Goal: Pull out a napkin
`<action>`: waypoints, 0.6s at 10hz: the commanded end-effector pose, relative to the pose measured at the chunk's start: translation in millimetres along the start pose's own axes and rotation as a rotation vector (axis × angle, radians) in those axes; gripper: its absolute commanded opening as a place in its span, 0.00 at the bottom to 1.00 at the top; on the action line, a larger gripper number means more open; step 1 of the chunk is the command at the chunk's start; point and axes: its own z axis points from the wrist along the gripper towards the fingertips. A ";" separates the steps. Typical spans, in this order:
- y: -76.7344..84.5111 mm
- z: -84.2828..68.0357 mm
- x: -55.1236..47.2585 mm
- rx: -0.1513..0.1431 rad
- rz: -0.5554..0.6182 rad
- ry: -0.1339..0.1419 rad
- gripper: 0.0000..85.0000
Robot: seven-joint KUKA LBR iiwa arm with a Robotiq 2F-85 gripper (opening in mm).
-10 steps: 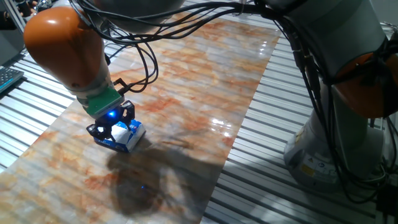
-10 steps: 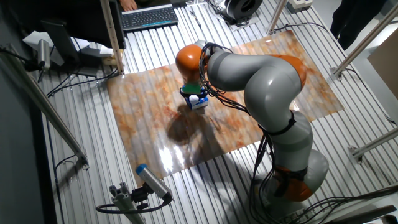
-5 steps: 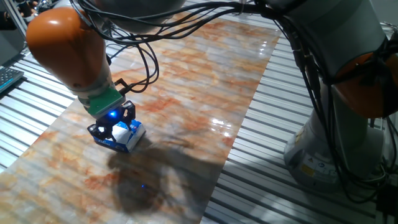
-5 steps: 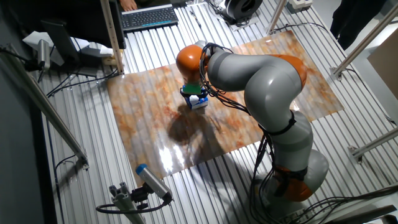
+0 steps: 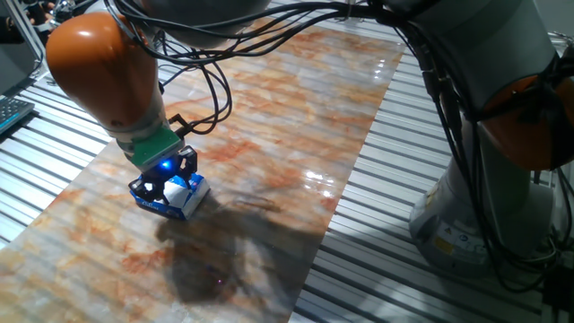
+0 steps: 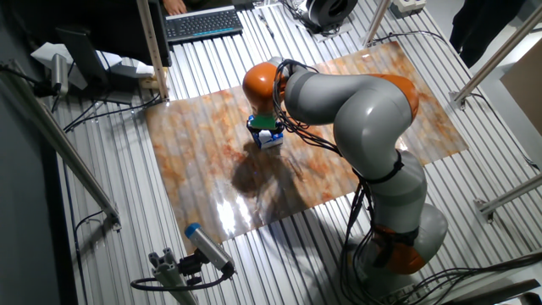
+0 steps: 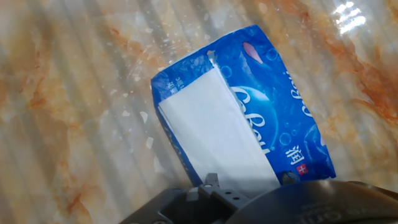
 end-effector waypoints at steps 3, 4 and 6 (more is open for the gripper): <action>0.1 0.0 0.0 -0.002 -0.001 -0.004 0.60; 0.1 0.0 0.0 -0.002 -0.001 -0.005 0.60; 0.1 0.0 0.0 -0.002 0.002 -0.007 0.60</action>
